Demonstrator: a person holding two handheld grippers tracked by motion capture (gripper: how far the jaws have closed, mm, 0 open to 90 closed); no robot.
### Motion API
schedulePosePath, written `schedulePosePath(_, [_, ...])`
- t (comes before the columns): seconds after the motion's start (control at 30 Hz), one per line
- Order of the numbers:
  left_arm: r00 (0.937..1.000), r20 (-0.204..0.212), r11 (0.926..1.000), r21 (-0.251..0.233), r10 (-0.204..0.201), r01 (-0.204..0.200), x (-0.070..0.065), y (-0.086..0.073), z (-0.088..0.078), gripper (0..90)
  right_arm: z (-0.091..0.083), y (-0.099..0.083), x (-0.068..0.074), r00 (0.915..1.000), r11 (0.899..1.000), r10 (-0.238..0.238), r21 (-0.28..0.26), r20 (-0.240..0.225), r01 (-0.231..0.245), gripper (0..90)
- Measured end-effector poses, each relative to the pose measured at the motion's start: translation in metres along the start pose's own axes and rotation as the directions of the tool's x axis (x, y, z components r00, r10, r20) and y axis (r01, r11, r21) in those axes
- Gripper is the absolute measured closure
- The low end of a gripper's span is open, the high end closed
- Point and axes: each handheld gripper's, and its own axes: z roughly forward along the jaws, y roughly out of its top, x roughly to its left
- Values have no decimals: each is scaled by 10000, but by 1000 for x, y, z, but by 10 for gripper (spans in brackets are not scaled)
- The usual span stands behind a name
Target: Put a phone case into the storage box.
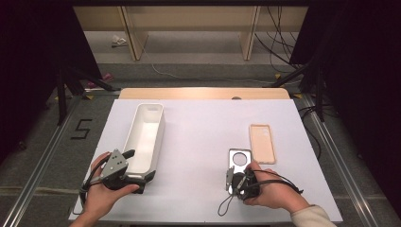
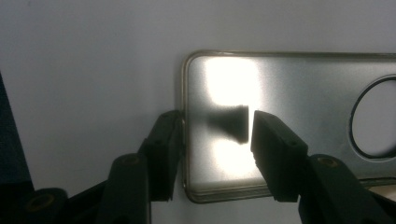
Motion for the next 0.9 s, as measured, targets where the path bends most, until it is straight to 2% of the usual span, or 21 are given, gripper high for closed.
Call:
schedulePosePath(0.1, [10000,12,10000,2,14,-14,0,0,0,0,0,1,1,10000,10000,-32,55,-70,32,569])
schedulePosePath(0.43, [10000,53,10000,24,48,-48,-1,0,1,0,0,3,5,9982,9991,-369,175,-479,378,757])
schedulePosePath(0.9, [10000,55,10000,13,60,-60,-1,0,1,0,-1,4,7,9961,9979,-630,125,-611,639,865])
